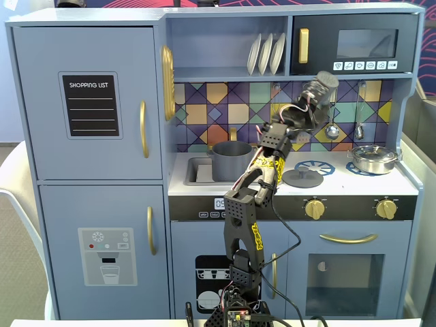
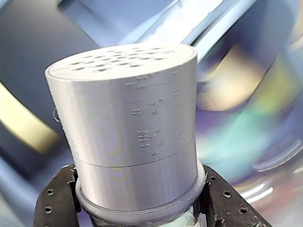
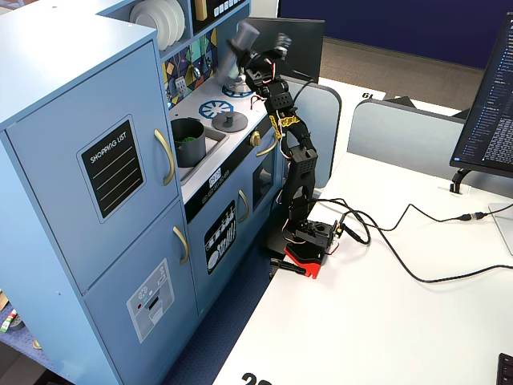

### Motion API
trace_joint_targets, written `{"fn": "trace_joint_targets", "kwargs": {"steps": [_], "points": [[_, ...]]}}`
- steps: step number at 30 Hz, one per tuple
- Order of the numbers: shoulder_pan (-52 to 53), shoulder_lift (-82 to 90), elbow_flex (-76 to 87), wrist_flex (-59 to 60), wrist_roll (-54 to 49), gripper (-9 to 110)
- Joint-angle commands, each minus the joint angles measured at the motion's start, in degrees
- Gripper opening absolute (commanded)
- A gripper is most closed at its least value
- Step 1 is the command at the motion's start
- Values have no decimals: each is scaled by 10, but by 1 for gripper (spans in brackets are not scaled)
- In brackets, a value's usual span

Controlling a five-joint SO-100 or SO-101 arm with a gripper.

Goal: Put salt in the gray recipient

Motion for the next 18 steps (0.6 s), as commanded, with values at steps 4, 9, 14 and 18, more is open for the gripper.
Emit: {"fn": "trace_joint_targets", "kwargs": {"steps": [4, 9, 14, 18], "points": [[32, 65, 149, -102, -289, 0], [46, 69, 206, -149, -290, 0], [64, 55, 220, -173, -262, 0], [78, 47, 232, -203, -250, 0]]}}
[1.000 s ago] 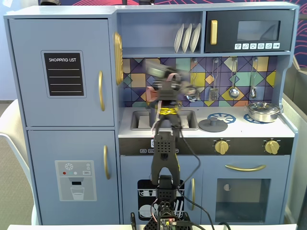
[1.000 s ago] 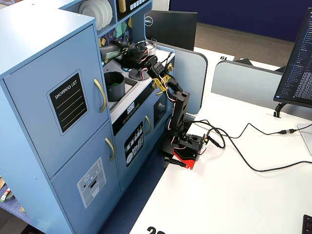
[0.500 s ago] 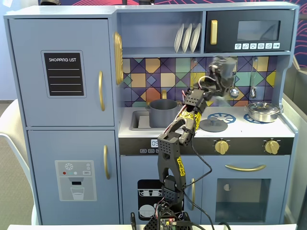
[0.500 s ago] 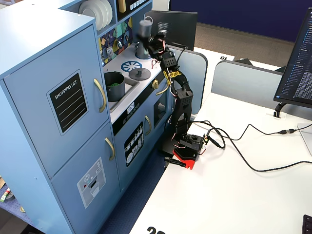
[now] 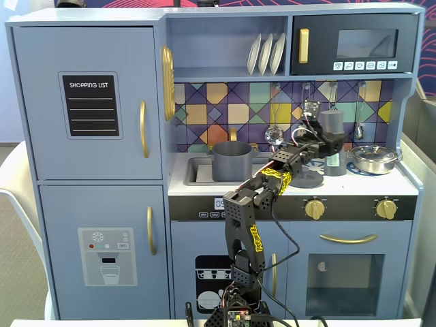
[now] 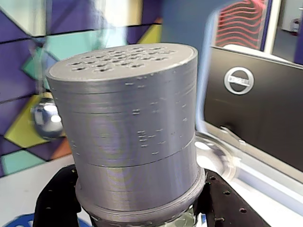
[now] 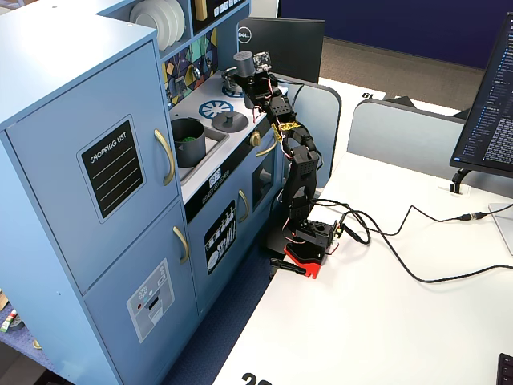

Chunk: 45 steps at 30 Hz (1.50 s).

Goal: Put salt in the gray recipient

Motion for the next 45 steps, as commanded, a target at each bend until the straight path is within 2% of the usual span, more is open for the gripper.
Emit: {"fn": "trace_joint_targets", "kwargs": {"steps": [1, 13, 42, 45], "points": [[20, 23, -10, -40, 36, 0], [33, 10, 35, -95, 91, 0], [44, -60, 40, -134, 66, 0], [46, -61, 41, -133, 63, 8]]}}
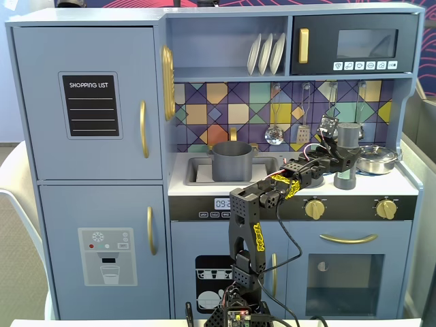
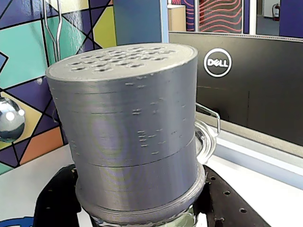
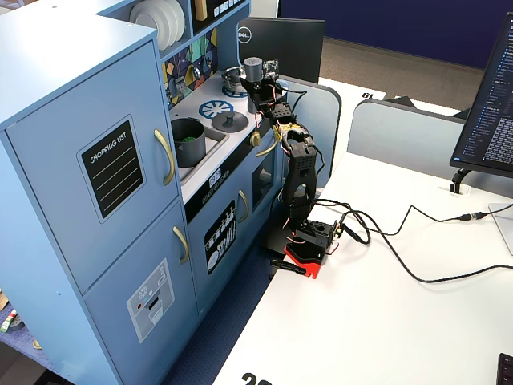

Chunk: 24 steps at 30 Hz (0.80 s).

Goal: Put salt in the gray recipient

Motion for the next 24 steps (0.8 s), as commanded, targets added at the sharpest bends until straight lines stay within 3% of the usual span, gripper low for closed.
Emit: {"fn": "trace_joint_targets", "kwargs": {"steps": [1, 3, 6, 14, 18, 21, 24], "points": [[13, 4, -14, -14, -10, 13], [16, 5, -16, -14, 6, 26], [18, 10, -15, -11, 4, 36], [27, 53, -6, 19, -6, 44], [33, 131, 20, 92, -25, 41], [30, 243, 52, 214, -35, 32], [-6, 343, 37, 396, -24, 7]]}}
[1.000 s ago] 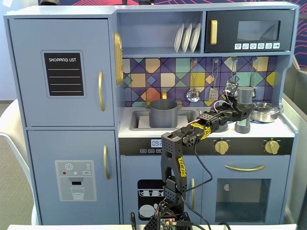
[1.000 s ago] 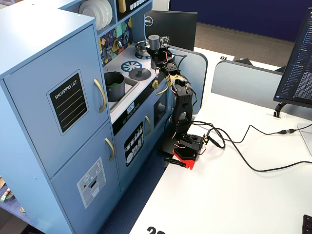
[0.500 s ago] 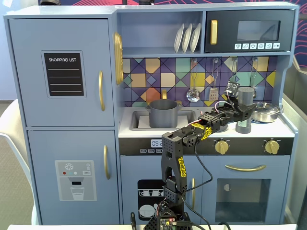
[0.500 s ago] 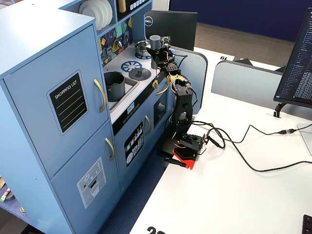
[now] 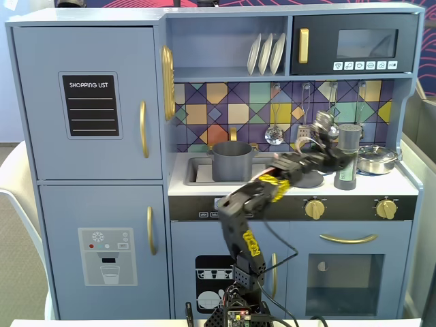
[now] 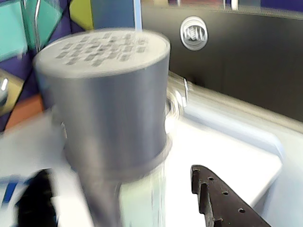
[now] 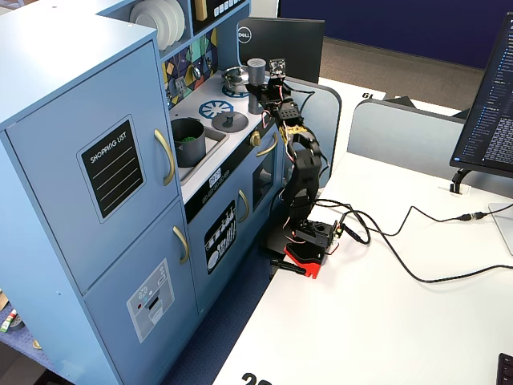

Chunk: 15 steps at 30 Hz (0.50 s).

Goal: Put salt in the gray recipient

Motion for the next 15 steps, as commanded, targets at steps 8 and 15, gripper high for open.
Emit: {"fn": "trace_joint_targets", "kwargs": {"steps": [8, 15], "points": [[-340, 337, 64, 541, 5, 0], [-473, 520, 422, 536, -29, 0]]}}
